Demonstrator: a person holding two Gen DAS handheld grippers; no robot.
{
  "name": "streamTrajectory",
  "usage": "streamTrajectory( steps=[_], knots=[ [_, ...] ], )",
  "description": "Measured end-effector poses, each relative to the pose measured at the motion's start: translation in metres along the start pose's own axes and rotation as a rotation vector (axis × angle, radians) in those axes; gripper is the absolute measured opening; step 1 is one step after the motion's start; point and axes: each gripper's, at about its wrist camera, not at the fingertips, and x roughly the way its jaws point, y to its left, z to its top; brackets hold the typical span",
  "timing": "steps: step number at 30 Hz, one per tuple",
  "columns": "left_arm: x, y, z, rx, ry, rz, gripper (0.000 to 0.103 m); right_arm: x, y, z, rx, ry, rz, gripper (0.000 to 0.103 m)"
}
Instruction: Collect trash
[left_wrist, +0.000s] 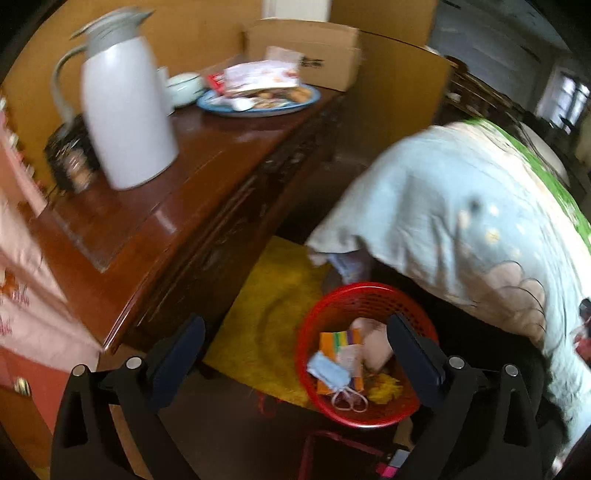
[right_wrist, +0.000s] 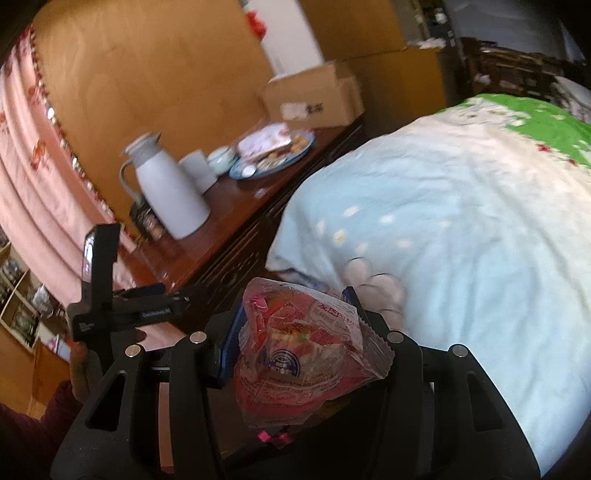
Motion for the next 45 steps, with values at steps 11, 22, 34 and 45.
streamTrajectory(
  steps=[11, 22, 34, 45],
  knots=[
    [0.047, 0.035, -0.013, -0.056, 0.099, 0.025, 0.097, 0.104, 0.023, -0.004, -0.049, 0.23, 0.035, 0.063],
    [0.065, 0.032, -0.022, -0.015, 0.12, 0.048, 0.097, 0.131, 0.027, -0.005, -0.08, 0.267, 0.033, 0.081],
    [0.031, -0.001, -0.02, 0.102, 0.051, 0.072, 0.097, 0.093, 0.025, -0.006, -0.07, 0.215, -0.003, 0.081],
    [-0.027, -0.03, -0.03, 0.24, -0.032, 0.108, 0.097, 0.031, 0.035, -0.027, -0.091, 0.175, -0.06, 0.081]
  ],
)
